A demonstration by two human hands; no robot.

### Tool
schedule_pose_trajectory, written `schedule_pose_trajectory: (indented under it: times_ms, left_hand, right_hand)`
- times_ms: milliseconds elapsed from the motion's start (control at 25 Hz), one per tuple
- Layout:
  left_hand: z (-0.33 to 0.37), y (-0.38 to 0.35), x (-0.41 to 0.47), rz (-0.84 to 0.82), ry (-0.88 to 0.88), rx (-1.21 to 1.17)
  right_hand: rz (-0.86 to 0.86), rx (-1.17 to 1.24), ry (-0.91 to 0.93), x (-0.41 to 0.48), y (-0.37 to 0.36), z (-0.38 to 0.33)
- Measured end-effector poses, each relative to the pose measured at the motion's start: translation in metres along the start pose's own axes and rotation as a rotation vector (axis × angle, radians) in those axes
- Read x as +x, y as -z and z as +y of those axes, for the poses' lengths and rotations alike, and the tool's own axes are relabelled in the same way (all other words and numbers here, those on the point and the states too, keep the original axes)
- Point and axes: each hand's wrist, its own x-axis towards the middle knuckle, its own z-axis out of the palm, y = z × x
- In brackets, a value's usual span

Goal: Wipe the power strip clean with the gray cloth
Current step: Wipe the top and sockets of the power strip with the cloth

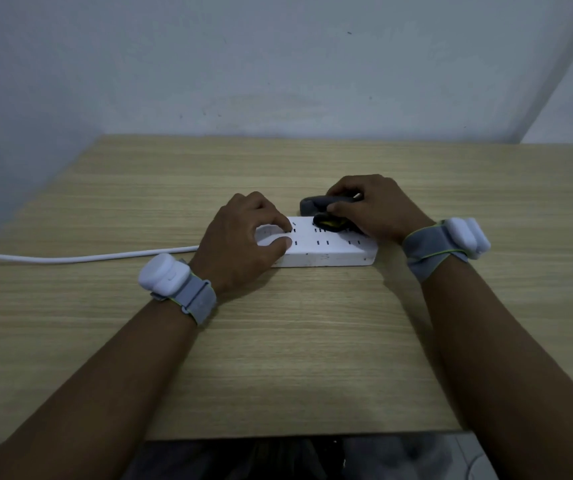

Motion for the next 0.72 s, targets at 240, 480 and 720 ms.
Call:
schedule_pose_trajectory:
  times_ms: [240,480,720]
  left_hand:
    - [-0.005,-0.001,0.001,-0.037,0.020,-0.029]
    - [-0.007,0.000,0.002,-0.027,0.062,-0.055]
    - [-0.010,0.003,0.002,0.031,0.292,0.012]
  right_hand:
    - [-0.112,0.082,-0.043,-0.002,0.009,-0.001]
    - [-0.155,0.218,-0.029,0.001,0.001,-0.009]
    - [-0.158,0.183,-0.027,0.002,0.002,-0.010]
